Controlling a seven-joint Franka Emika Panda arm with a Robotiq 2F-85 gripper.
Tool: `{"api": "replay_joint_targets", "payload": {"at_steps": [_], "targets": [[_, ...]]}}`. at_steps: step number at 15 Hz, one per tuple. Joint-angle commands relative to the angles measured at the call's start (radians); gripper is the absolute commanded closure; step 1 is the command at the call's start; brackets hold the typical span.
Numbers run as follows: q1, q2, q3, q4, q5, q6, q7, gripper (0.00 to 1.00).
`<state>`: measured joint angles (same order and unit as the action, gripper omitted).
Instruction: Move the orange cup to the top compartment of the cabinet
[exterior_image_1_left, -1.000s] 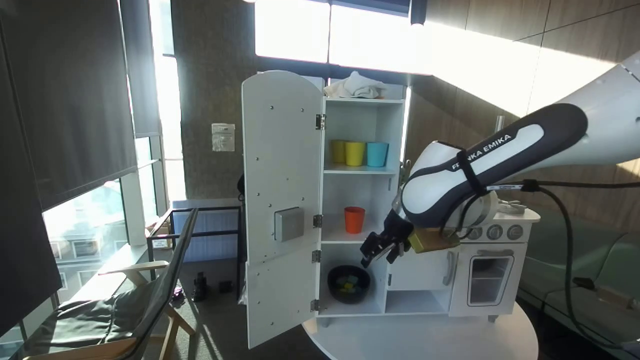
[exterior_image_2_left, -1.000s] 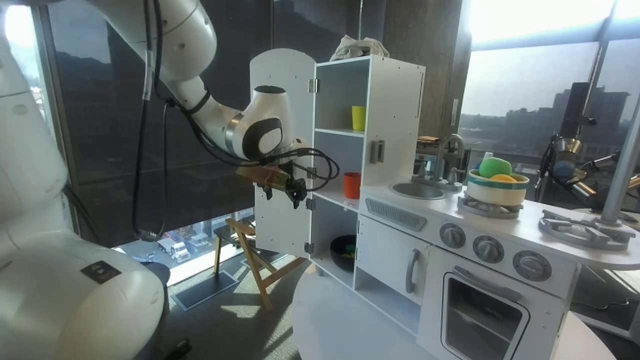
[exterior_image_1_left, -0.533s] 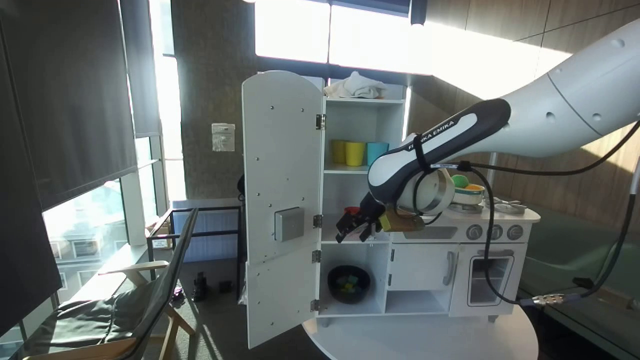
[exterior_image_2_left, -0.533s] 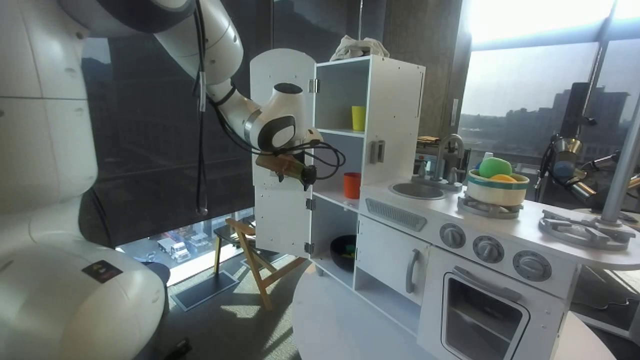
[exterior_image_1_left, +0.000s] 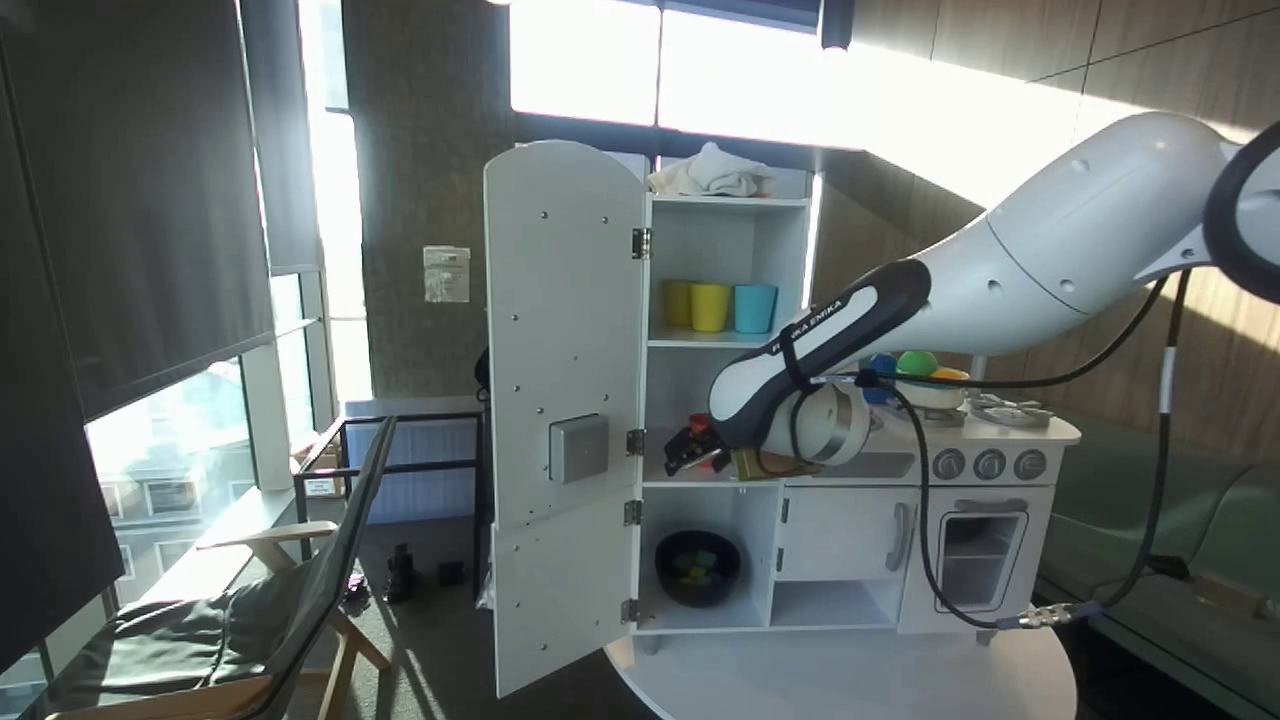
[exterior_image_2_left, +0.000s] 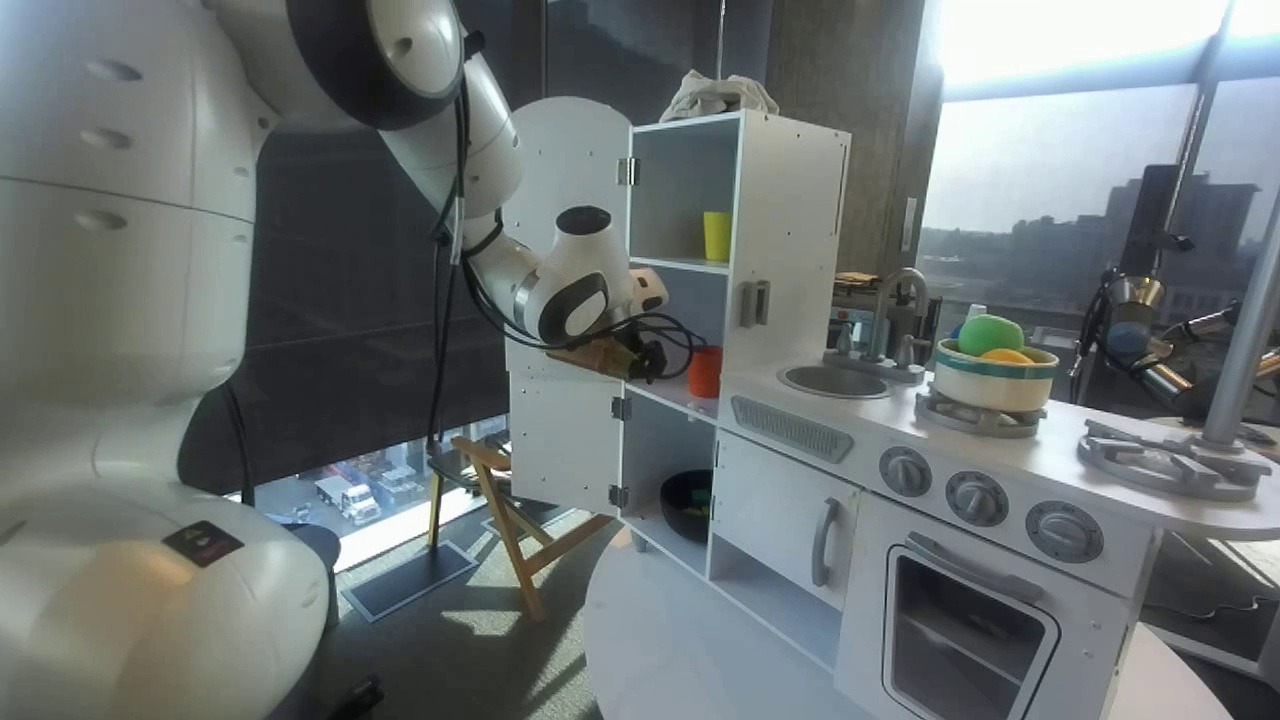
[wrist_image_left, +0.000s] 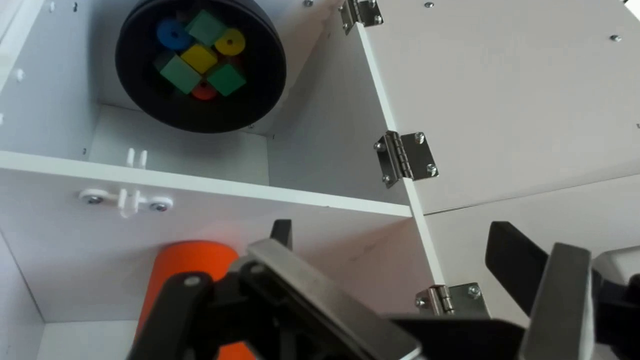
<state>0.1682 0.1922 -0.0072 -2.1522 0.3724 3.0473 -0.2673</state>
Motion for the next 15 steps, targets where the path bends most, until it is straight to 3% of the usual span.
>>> {"api": "replay_joint_targets", "payload": {"at_steps": [1,2,3,4,8,15], "targets": [[0.021,0.072,-0.059,0.087,-0.036,0.070,0.066,0.00],[-0.040,0.080,-0.019,0.099,-0.122,0.077,0.145,0.00],[-0.043,0.091,-0.030,0.116,-0.145,0.080,0.168,0.00],[0.018,0.105,-0.102,0.144,-0.122,0.066,0.169,0.00],[0.073,0.172,-0.203,0.231,-0.179,0.048,0.260,0.00],[0.158,0.272,-0.294,0.337,-0.179,0.023,0.339,0.00]]}}
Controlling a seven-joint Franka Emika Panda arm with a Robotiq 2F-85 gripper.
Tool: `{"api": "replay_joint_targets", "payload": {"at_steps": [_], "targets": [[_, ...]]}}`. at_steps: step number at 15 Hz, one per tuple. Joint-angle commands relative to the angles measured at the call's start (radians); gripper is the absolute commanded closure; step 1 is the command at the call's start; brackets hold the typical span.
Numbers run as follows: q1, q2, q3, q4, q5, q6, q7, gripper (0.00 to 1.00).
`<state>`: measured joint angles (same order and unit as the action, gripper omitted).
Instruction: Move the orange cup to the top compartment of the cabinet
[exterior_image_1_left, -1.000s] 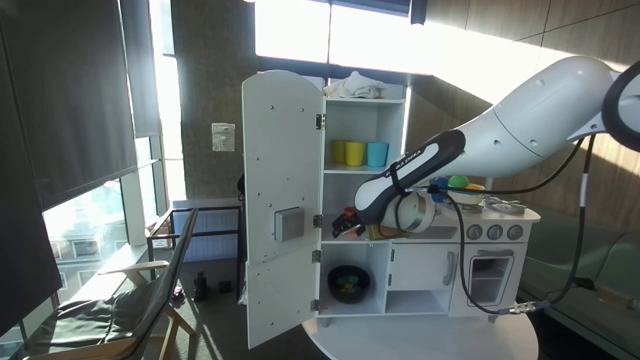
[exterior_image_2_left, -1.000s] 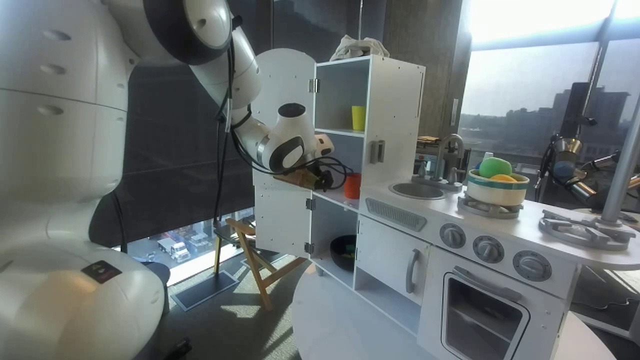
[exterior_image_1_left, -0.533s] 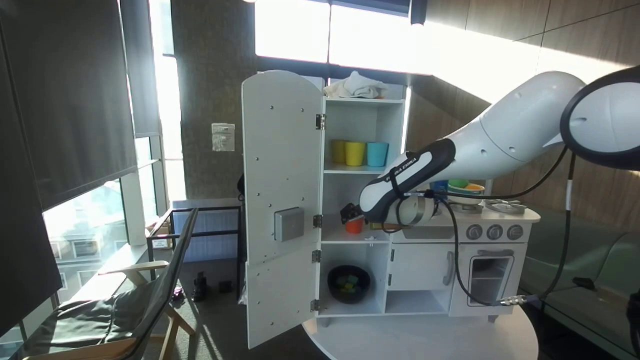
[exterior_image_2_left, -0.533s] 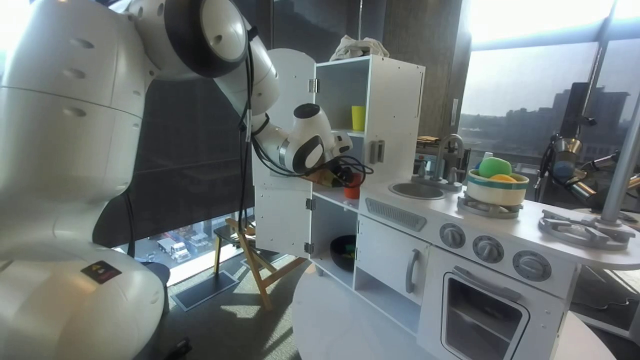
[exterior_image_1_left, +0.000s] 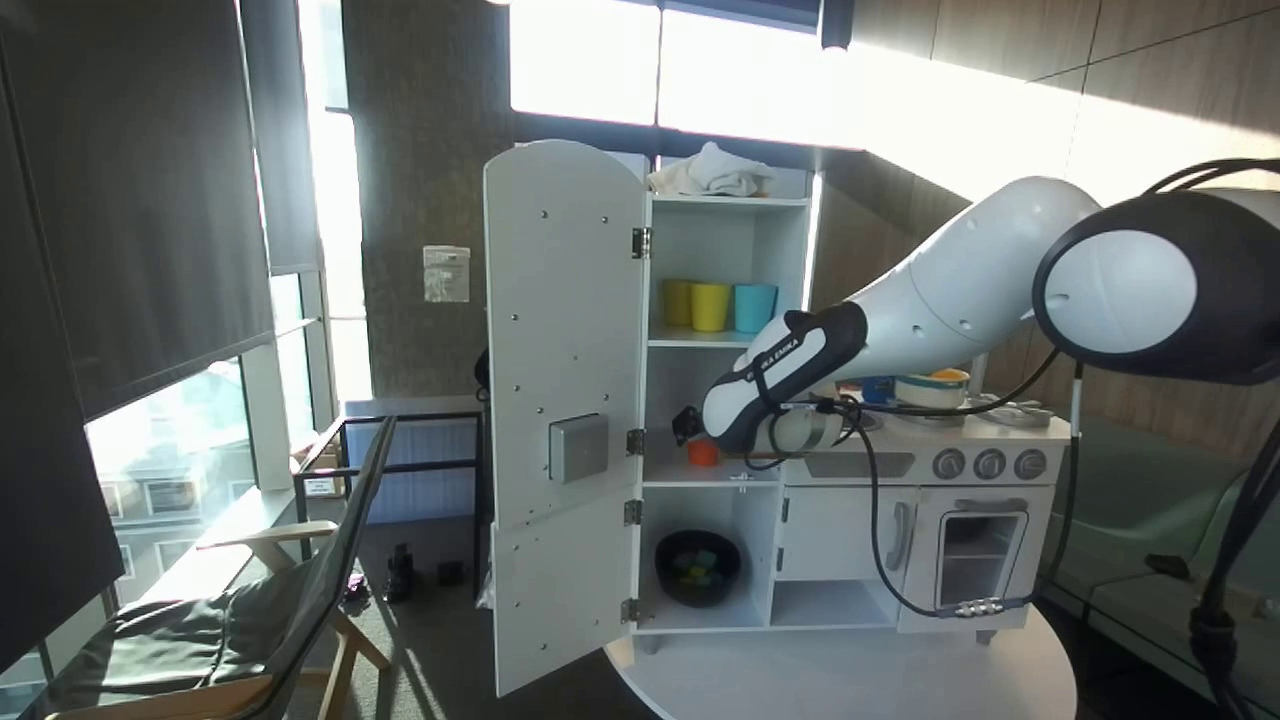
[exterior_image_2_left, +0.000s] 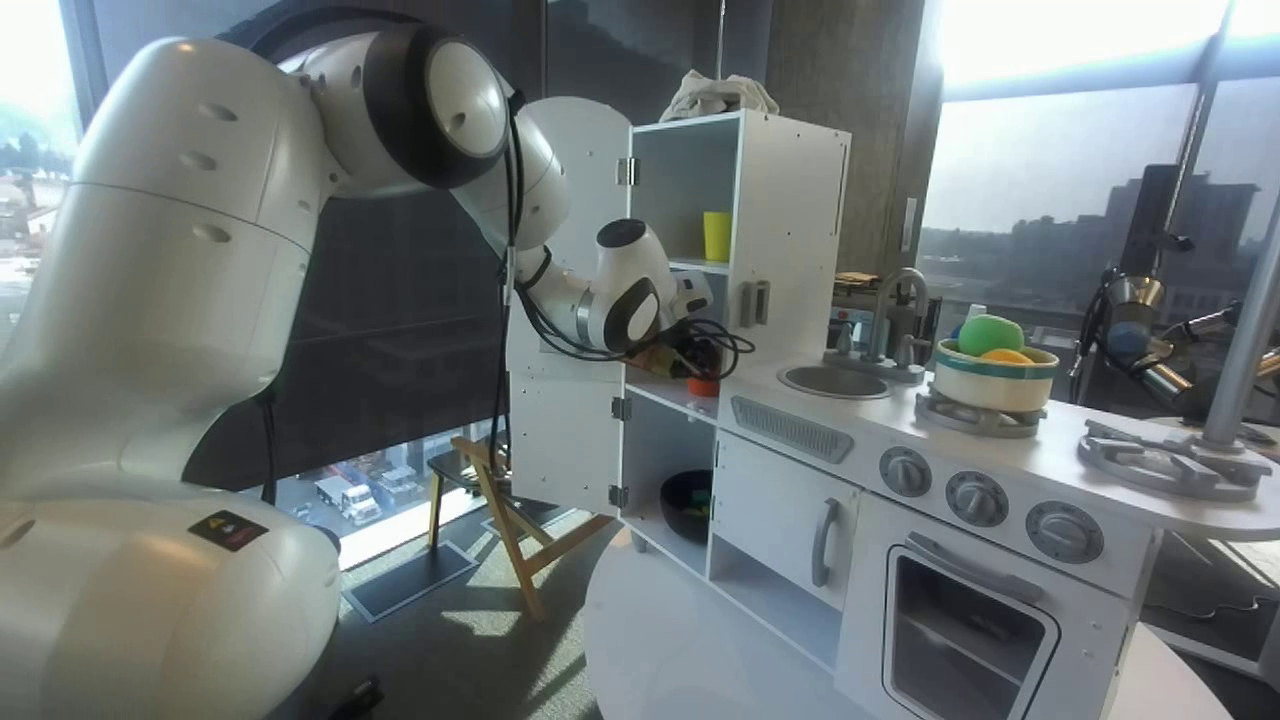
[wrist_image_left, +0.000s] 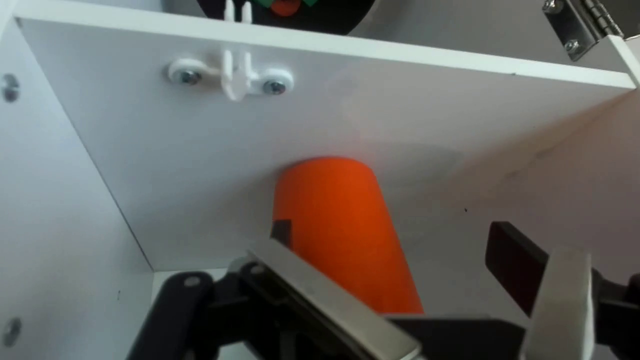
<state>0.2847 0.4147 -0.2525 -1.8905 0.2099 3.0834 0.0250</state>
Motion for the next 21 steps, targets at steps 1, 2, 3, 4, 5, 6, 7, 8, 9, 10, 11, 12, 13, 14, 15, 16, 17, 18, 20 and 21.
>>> {"api": "replay_joint_targets", "payload": {"at_steps": [1,2,3,4,5,6,7,8,9,10,11,12,13,14,15,16,17,18,20,21], "targets": [[0.053,0.059,-0.063,0.083,-0.018,-0.011,0.053,0.00],[0.063,0.067,-0.076,0.090,-0.017,-0.008,0.058,0.00],[0.078,0.076,-0.099,0.094,-0.017,0.006,0.070,0.00],[0.088,0.085,-0.114,0.100,-0.013,0.014,0.081,0.00],[0.095,0.093,-0.129,0.108,-0.009,0.006,0.089,0.00],[0.108,0.101,-0.150,0.114,-0.008,0.002,0.104,0.00],[0.107,0.110,-0.153,0.122,-0.005,-0.001,0.105,0.00],[0.110,0.117,-0.160,0.128,-0.002,0.001,0.111,0.00],[0.112,0.124,-0.163,0.135,0.000,0.006,0.114,0.00],[0.109,0.127,-0.159,0.141,0.001,0.004,0.113,0.00],[0.103,0.128,-0.149,0.146,0.003,0.002,0.109,0.00],[0.100,0.132,-0.143,0.151,0.004,0.006,0.107,0.00],[0.108,0.140,-0.153,0.158,0.001,0.009,0.113,0.00],[0.108,0.144,-0.151,0.163,0.002,0.009,0.113,0.00],[0.114,0.148,-0.156,0.166,-0.001,0.010,0.114,0.18],[0.121,0.151,-0.165,0.167,-0.003,0.012,0.118,0.25],[0.123,0.152,-0.167,0.168,-0.004,0.011,0.117,0.32],[0.125,0.151,-0.169,0.166,-0.004,0.013,0.117,0.42],[0.133,0.146,-0.180,0.158,-0.004,0.018,0.121,0.50],[0.139,0.142,-0.188,0.149,-0.006,0.018,0.122,0.50]]}}
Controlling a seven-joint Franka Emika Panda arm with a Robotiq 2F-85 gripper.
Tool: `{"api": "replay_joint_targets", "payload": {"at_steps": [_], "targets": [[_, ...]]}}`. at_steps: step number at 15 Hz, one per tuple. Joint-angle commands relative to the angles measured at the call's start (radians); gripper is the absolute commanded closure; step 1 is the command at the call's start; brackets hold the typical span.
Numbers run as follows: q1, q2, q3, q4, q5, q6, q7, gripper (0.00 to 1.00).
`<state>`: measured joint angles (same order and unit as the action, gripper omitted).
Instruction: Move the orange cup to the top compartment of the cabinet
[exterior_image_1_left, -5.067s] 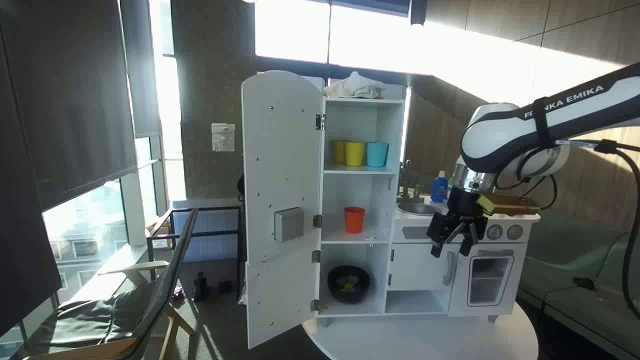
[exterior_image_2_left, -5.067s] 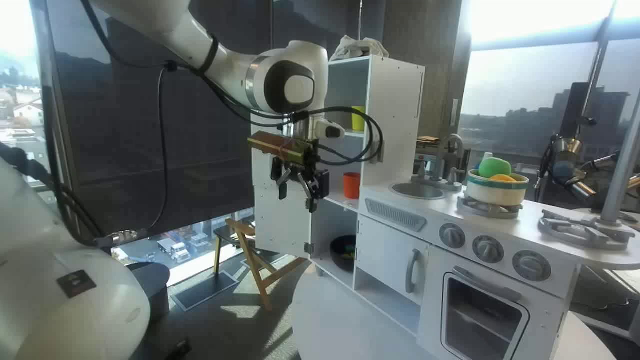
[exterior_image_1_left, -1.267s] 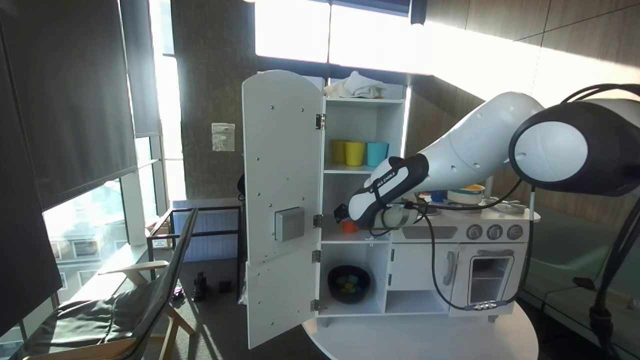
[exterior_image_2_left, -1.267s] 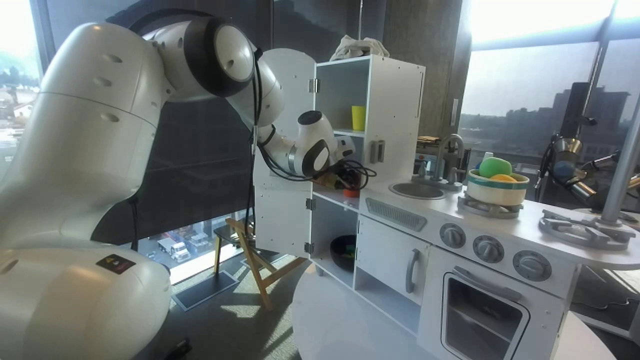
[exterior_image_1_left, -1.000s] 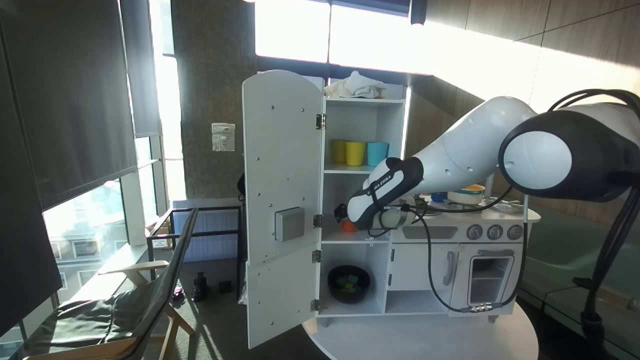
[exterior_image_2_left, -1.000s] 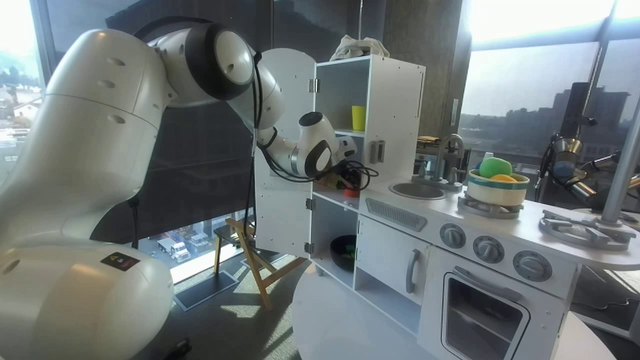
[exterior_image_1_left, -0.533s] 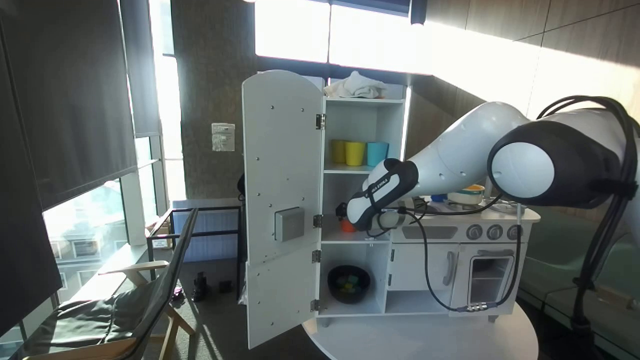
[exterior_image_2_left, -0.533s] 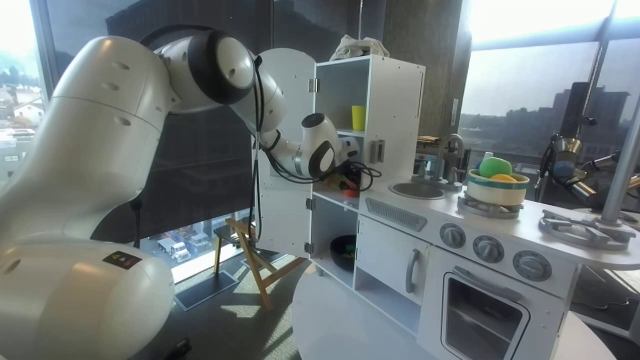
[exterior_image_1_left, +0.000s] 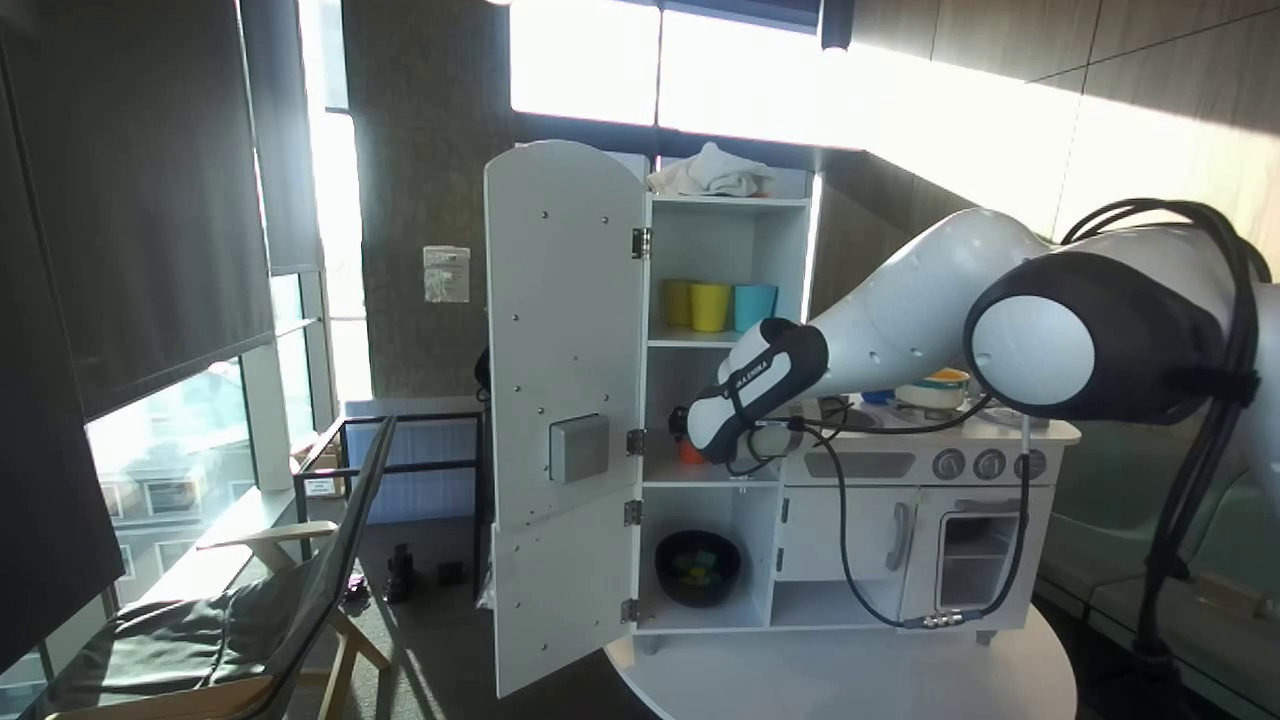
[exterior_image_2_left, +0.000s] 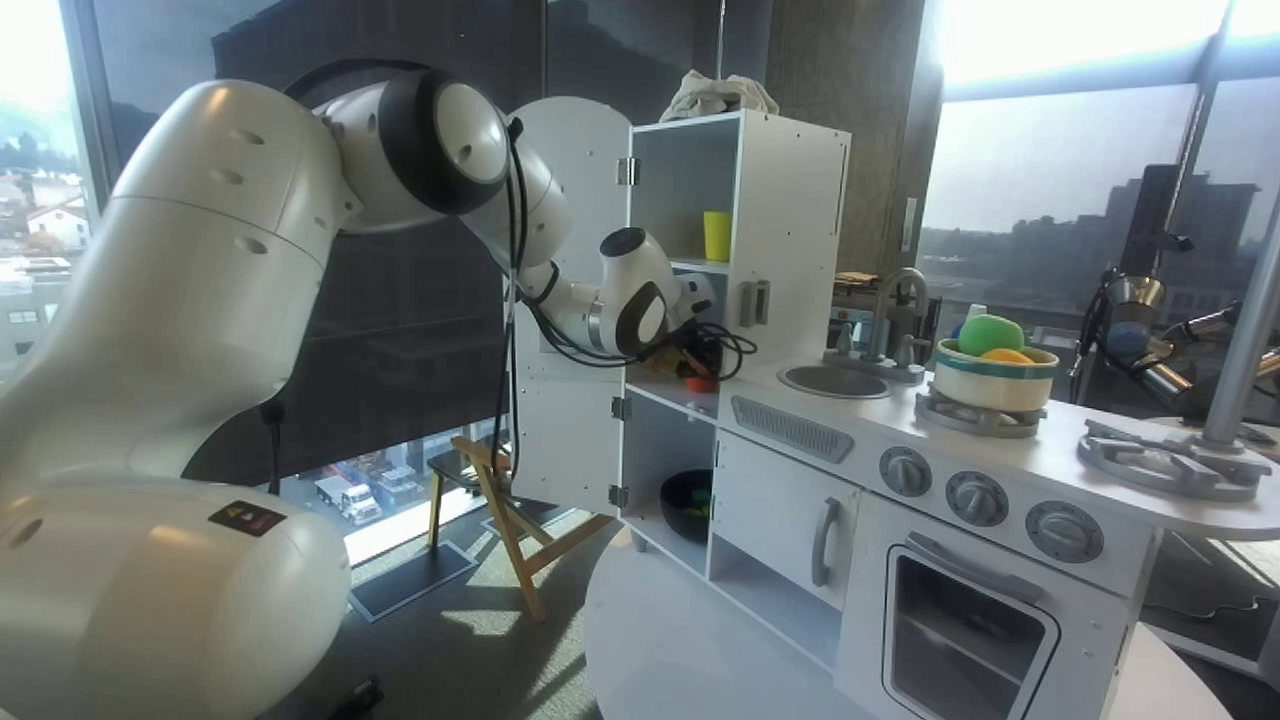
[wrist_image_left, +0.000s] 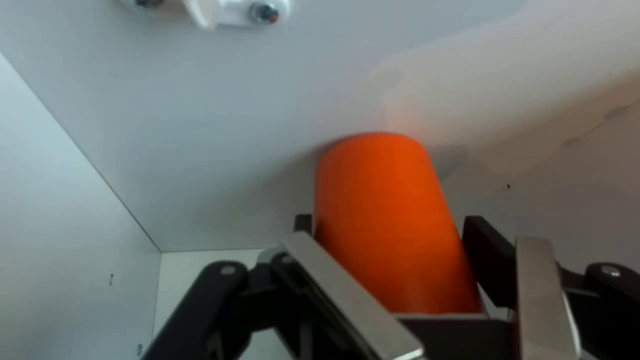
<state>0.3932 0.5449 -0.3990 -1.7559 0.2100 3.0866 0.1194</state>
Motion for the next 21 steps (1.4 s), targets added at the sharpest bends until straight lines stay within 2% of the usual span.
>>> {"api": "replay_joint_targets", "payload": {"at_steps": [1,5,9,13,17,21], "targets": [[0.039,-0.001,-0.051,-0.005,-0.009,0.013,0.027,0.50],[0.087,-0.075,-0.088,-0.125,-0.018,0.023,0.007,0.50],[0.088,-0.197,-0.040,-0.279,-0.014,0.034,-0.050,0.50],[0.134,-0.334,-0.051,-0.470,-0.034,0.103,-0.101,0.50],[0.198,-0.469,-0.110,-0.662,-0.078,0.230,-0.145,0.50],[0.246,-0.565,-0.174,-0.785,-0.079,0.314,-0.226,0.50]]}}
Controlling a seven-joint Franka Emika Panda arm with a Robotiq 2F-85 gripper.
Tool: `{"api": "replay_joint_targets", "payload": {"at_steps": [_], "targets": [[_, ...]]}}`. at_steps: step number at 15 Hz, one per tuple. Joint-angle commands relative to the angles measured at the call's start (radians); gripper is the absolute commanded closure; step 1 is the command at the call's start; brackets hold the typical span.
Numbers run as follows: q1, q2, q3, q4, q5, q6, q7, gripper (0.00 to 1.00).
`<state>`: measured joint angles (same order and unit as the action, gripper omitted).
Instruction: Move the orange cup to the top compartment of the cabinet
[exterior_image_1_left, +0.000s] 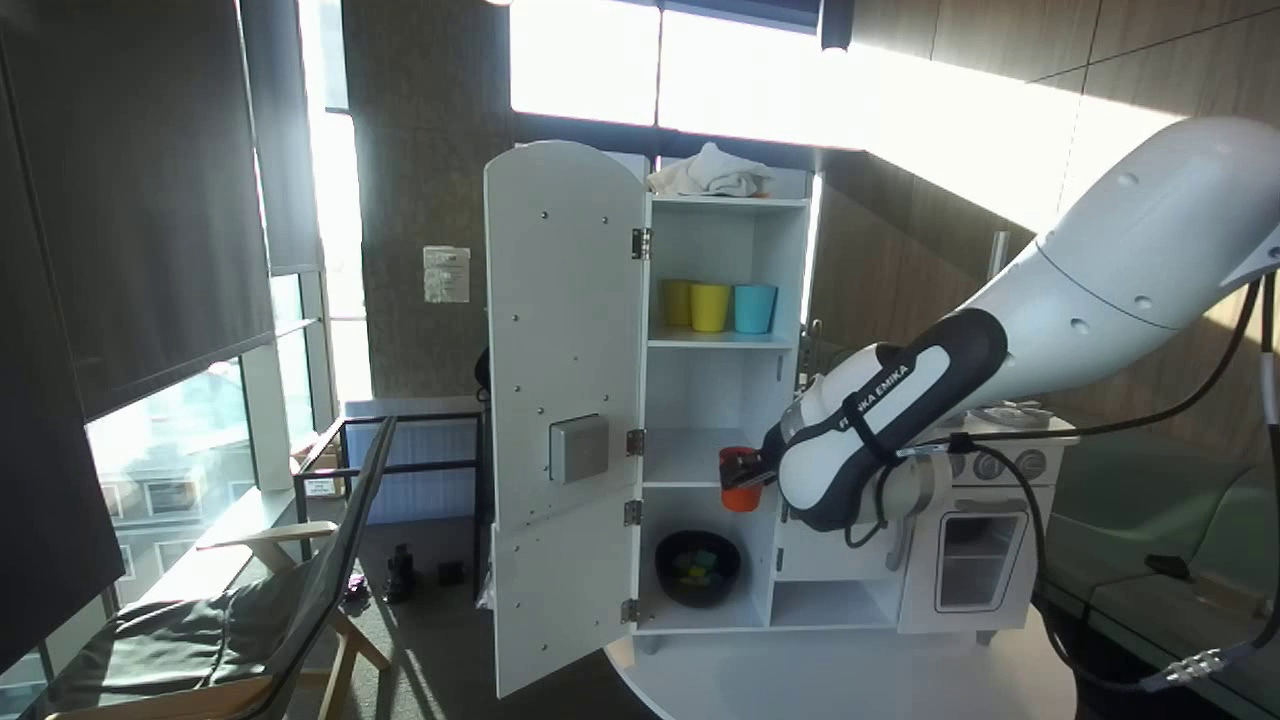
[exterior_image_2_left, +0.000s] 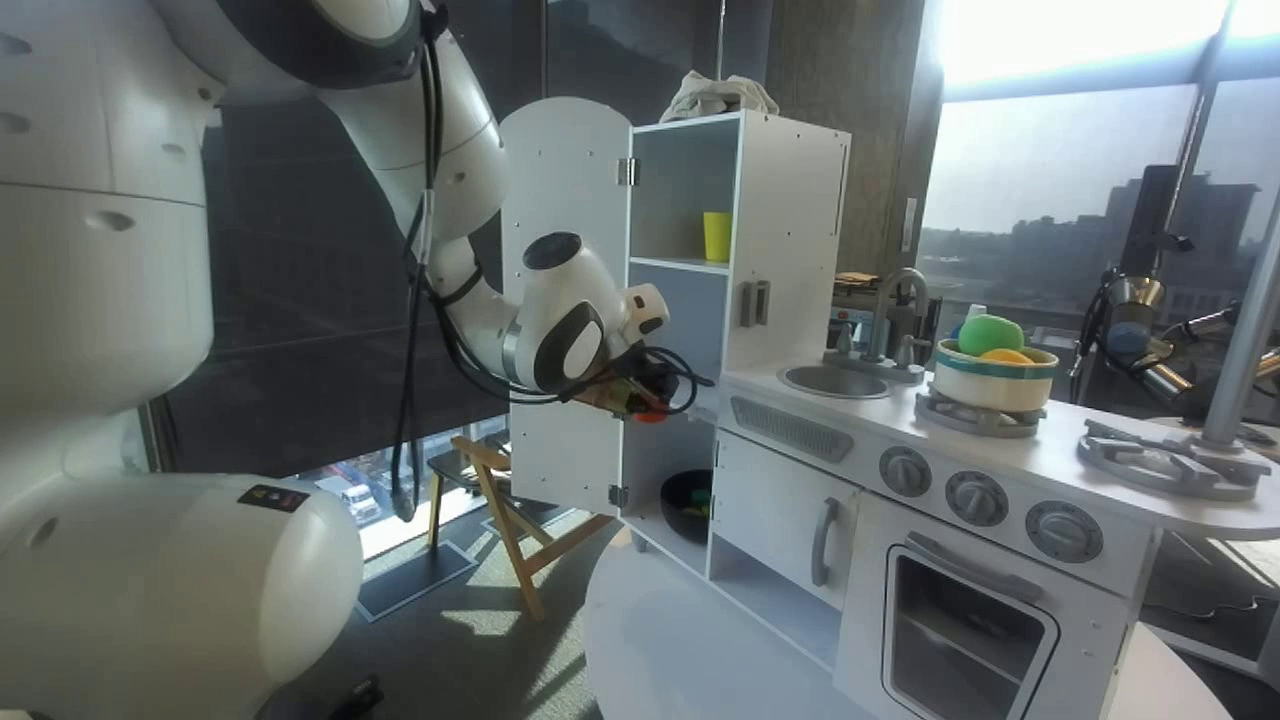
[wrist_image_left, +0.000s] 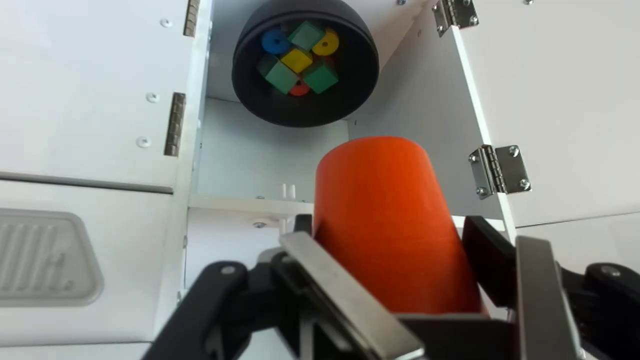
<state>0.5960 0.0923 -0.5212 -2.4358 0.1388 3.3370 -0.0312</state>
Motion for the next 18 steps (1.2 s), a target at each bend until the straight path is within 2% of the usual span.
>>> {"api": "replay_joint_targets", "payload": {"at_steps": [1,3,5,6,8,9,10,12,16,18], "targets": [[0.047,-0.137,-0.059,-0.122,0.006,0.071,-0.112,0.50],[0.036,-0.190,-0.049,-0.141,0.034,0.056,-0.184,0.50],[-0.002,-0.236,-0.005,-0.167,0.057,0.069,-0.245,0.50],[-0.181,-0.252,0.151,-0.183,-0.065,0.073,-0.151,0.50],[-0.285,-0.302,0.259,-0.181,-0.103,0.035,-0.143,0.50],[-0.330,-0.331,0.307,-0.183,-0.120,0.018,-0.137,0.50],[-0.332,-0.365,0.341,-0.182,-0.020,0.002,-0.219,0.50],[-0.426,-0.424,0.464,-0.176,-0.008,-0.052,-0.199,0.50],[-0.578,-0.491,0.677,-0.074,-0.036,-0.208,-0.094,0.50],[-0.643,-0.490,0.759,0.004,-0.053,-0.269,-0.031,0.50]]}}
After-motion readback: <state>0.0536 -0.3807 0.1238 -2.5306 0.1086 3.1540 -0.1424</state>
